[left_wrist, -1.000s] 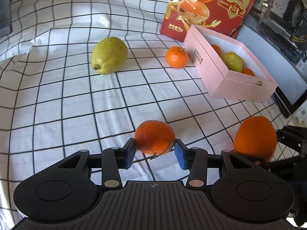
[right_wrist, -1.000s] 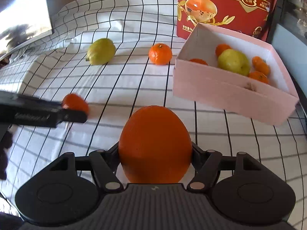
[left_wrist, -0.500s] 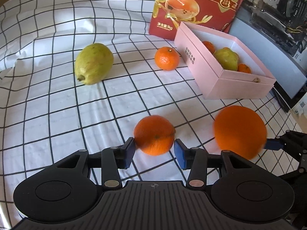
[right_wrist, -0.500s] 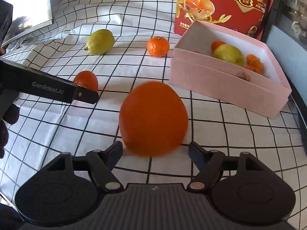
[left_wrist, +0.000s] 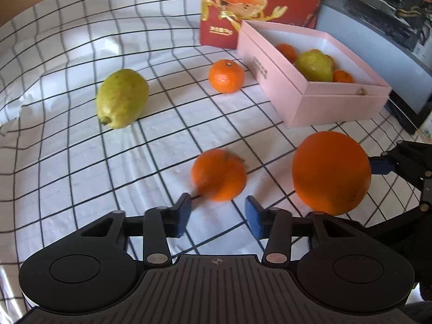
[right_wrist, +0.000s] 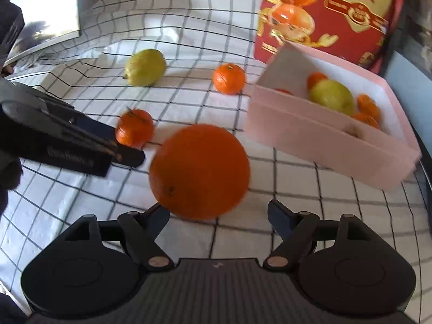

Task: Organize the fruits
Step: 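Lift the orange with the right tool while the left tool regrasps the mandarin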

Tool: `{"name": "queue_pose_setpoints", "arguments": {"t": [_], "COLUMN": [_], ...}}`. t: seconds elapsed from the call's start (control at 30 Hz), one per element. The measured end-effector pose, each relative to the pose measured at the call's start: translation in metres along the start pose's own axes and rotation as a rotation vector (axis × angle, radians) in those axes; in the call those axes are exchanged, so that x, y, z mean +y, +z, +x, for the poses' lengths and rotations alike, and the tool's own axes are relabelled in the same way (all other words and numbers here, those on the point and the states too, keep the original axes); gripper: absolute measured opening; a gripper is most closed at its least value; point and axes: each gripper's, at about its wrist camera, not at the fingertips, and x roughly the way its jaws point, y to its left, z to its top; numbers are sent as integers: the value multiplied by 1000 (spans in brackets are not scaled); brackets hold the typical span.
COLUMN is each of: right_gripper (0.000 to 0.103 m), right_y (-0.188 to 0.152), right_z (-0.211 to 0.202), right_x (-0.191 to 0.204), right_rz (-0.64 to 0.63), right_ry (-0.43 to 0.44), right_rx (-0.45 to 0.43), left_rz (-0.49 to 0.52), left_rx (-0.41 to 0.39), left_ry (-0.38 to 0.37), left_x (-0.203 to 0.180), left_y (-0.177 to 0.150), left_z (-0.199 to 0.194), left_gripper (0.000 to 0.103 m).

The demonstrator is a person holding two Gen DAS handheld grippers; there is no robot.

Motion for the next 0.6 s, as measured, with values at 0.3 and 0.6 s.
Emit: {"name": "queue_pose_setpoints", "arguments": {"t": [0.3,0.6], "right_gripper": [78,76], "right_y": [13,10], "right_z": [13,9], "right_x": [16,8], "right_rz": [-88,-47], "right_ry": [26,48], "right_rx": [-24,-4], "left_rz": [-133,-149], "left_rx": [5,-1], "left_ry": [20,-30], "left_x": [28,25], "left_y": [-11,-13], "left_z": [-14,-14], "left_gripper": [24,24]}}
